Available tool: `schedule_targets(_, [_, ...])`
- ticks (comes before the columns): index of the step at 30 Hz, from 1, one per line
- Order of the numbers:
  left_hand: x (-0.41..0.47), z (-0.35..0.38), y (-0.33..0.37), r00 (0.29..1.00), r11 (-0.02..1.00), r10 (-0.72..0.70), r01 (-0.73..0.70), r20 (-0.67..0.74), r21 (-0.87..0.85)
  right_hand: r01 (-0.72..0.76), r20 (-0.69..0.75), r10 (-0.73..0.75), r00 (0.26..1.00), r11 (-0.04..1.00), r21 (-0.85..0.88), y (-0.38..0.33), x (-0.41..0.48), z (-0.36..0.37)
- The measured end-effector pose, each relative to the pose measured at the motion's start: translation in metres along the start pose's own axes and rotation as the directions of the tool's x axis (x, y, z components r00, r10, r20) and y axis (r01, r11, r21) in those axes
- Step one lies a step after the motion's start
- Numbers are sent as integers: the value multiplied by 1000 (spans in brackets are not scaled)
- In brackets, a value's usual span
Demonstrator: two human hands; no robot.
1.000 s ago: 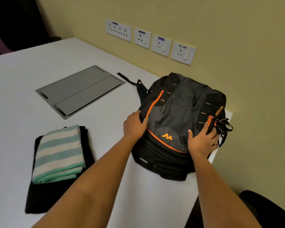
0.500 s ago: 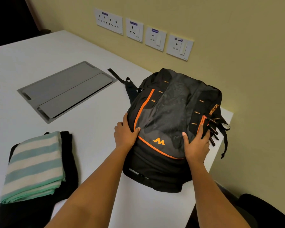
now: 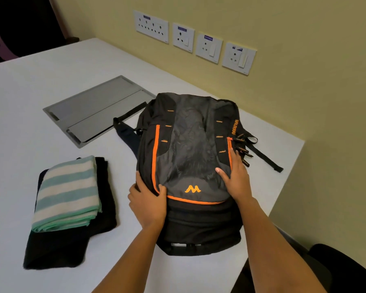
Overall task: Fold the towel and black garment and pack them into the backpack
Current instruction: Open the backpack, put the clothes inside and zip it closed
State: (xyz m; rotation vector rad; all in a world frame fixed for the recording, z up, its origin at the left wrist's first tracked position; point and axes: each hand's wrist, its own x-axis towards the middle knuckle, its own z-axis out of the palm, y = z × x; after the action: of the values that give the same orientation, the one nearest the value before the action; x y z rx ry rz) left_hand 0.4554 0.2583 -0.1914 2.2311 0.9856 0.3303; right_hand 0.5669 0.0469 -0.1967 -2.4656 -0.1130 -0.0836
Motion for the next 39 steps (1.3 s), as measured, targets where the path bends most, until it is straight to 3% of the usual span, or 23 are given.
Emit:
schedule_targets(9, [42, -3, -9, 987, 979, 157, -160, 30, 126, 19, 149, -7, 989, 997, -77, -18, 36, 21])
schedule_targets(11, [50, -1, -8, 984, 965, 179, -180, 20, 189, 10, 165, -6, 986, 1000, -26, -20, 41, 19])
schedule_targets(13, [53, 1, -6, 963, 927, 269, -263, 13, 266, -1, 42, -1, 999, 999, 49, -23, 45, 11])
schedule_targets(16, [55, 9, 7, 890, 839, 450, -450, 75, 307, -10, -234, -1, 972, 999, -45, -27, 54, -1])
schedule_targets(19, [52, 25, 26, 828, 781, 531, -560, 178, 276, -23, -227, -24, 974, 979, -203, -29, 68, -5])
schedule_targets(25, [51, 57, 60, 759, 732, 563, -642, 328, 229, 57, -100, -107, 989, 909, -412, -22, 94, -10])
schedule_targets(32, [36, 89, 77, 632, 593, 701, -774, 331, 223, 103, -97, -166, 981, 878, -467, -16, 101, -7])
schedule_targets(39, [35, 98, 81, 651, 649, 598, -736, 468, 194, 112, -95, -186, 978, 851, -513, -18, 98, -6])
